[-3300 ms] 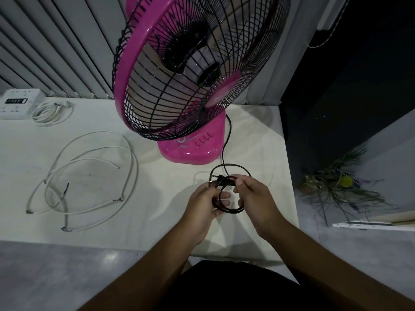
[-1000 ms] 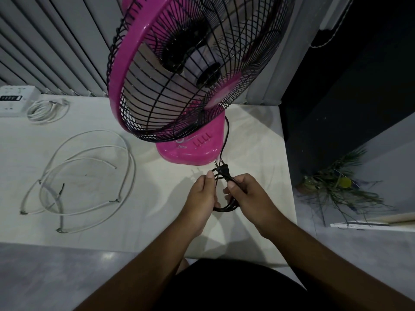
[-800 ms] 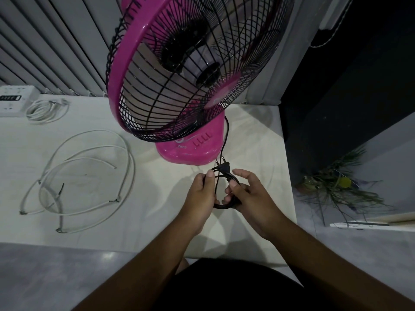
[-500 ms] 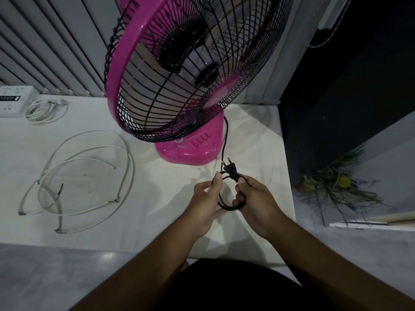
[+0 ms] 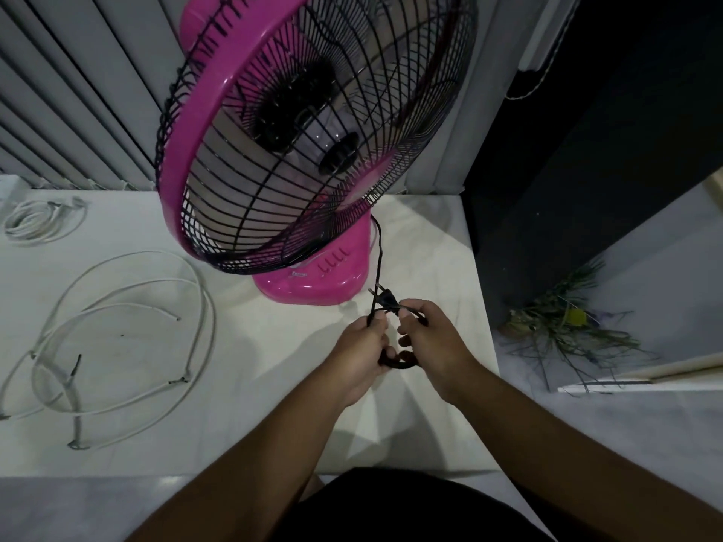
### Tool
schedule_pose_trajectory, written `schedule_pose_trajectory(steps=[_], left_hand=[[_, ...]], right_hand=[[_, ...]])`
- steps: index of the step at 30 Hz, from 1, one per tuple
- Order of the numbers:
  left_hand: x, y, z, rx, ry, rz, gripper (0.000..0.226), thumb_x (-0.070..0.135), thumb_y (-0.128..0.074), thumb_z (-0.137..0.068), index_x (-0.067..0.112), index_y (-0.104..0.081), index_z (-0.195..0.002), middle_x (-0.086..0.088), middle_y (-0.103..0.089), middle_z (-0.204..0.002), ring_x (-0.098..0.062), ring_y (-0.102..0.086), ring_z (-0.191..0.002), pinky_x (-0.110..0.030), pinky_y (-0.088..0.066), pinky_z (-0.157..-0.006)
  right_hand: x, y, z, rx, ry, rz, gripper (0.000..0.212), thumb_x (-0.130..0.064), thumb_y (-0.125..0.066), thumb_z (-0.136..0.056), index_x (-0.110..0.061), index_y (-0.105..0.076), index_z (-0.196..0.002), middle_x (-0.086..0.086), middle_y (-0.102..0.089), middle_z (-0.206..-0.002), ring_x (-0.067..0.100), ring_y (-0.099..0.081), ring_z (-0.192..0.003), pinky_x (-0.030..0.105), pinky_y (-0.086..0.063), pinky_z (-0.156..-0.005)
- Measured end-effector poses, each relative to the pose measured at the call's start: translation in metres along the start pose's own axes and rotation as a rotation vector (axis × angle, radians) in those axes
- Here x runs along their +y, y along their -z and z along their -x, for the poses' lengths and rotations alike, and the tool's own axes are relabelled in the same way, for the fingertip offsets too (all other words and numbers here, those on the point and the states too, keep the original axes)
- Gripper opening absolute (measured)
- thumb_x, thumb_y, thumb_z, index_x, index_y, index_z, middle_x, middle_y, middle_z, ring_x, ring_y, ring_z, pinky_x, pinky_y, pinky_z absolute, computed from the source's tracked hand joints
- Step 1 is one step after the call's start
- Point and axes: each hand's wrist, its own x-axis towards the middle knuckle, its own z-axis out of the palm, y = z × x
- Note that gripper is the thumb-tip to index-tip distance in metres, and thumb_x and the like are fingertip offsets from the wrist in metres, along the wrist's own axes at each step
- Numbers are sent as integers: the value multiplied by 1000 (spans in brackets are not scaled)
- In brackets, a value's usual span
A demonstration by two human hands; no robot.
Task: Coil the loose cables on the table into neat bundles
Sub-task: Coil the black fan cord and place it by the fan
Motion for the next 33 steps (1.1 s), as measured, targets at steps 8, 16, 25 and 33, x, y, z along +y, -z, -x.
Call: schedule_pose_trajectory(steps=[8, 16, 25, 33], left_hand=[[-10, 0, -11, 76, -122, -136, 35, 33, -36, -108, 15, -51, -81, -1, -52, -69, -18, -50, -69, -36, -46, -81], [15, 27, -19, -242, -1, -18, 6, 11, -60, -97, 10, -64, -101, -9, -71, -89, -23, -68, -87, -37, -52, -80], [27, -24, -37, 56, -59, 95, 19, 1, -41, -100, 11, -51, -87, -2, -38, -58, -18, -45, -57, -34, -42, -71], [6, -81, -48, 92, -104, 126, 22, 1, -52, -86, 15, -67, -77, -2, -62, -75, -17, -57, -78, -32, -44, -83]], right_hand=[[0, -6, 4, 169, -186, -436, 28, -20, -41, -102, -10, -66, -93, 3, -44, -67, 15, -40, -58, 31, -43, -59], [-4, -4, -5, 199, -95, -85, 30, -18, -39, -106, -12, -68, -108, 5, -51, -79, 15, -43, -59, 29, -41, -57], [-15, 12, -37, 142, -43, -263, 25, -27, -45, -103, -22, -69, -109, 2, -67, -92, 16, -59, -79, 32, -50, -71], [-23, 66, -79, 100, -78, -139, 33, -14, -38, -102, -20, -66, -85, -10, -53, -60, 7, -48, -55, 24, -41, -53]])
